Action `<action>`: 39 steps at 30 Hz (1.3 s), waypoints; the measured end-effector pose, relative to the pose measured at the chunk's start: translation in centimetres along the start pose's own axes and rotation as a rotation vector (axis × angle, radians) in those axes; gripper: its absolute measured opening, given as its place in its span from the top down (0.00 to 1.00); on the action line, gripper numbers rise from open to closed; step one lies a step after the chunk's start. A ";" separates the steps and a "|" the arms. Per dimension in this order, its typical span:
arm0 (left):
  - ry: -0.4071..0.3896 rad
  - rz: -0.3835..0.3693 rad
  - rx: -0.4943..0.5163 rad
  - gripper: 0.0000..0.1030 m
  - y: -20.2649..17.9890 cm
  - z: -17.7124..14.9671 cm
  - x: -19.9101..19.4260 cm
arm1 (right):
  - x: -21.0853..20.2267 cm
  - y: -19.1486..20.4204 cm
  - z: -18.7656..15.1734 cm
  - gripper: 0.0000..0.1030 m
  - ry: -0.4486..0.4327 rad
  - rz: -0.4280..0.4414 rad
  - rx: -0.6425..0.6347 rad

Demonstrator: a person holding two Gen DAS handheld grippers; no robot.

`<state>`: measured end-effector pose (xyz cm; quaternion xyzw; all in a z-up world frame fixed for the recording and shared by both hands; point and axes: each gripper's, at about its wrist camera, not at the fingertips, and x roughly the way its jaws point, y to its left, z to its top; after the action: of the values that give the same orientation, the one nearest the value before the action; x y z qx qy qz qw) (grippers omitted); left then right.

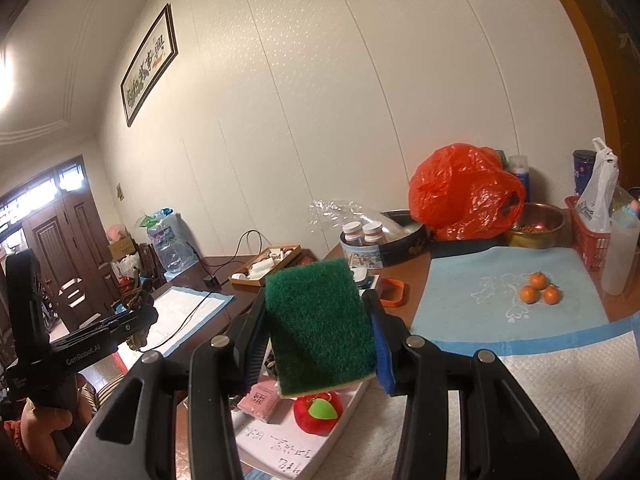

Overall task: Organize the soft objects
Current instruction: 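Carry rope ball and green sponge into the white tray while both grippers release them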

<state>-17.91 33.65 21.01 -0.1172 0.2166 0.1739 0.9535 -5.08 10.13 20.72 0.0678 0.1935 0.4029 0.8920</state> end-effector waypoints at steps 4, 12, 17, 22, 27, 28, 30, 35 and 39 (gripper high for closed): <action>0.014 0.001 0.007 0.64 1.0 0.0 0.6 | 1.3 1.5 -0.1 0.57 0.012 0.007 -0.018; 0.041 -0.014 0.008 0.64 2.7 0.0 2.4 | 4.6 3.7 1.1 0.56 0.035 0.031 -0.026; 0.070 -0.028 0.009 0.64 3.3 0.0 4.4 | 7.4 4.6 0.8 0.56 0.083 0.036 -0.019; 0.135 -0.025 0.039 0.64 2.9 -0.6 8.3 | 11.4 4.6 -0.6 0.56 0.182 0.012 -0.021; 0.216 -0.020 0.064 0.64 2.5 -2.1 12.3 | 15.3 3.5 -3.0 0.56 0.304 -0.017 0.032; 0.233 -0.025 0.063 0.64 2.5 -2.4 13.0 | 15.9 3.2 -3.4 0.55 0.320 -0.019 0.048; 0.263 -0.029 0.057 0.63 2.7 -2.9 14.2 | 16.9 2.7 -4.0 0.54 0.349 -0.026 0.066; 0.305 -0.017 0.031 0.39 3.3 -3.9 15.9 | 18.6 2.4 -4.8 0.34 0.388 -0.026 0.082; 0.267 0.035 0.026 0.00 3.7 -4.0 15.9 | 18.6 2.3 -5.1 0.00 0.358 -0.036 0.093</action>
<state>-7.39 40.33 9.71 -0.1230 0.3459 0.1705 0.9144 2.51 25.35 11.30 0.0328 0.3688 0.3831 0.8463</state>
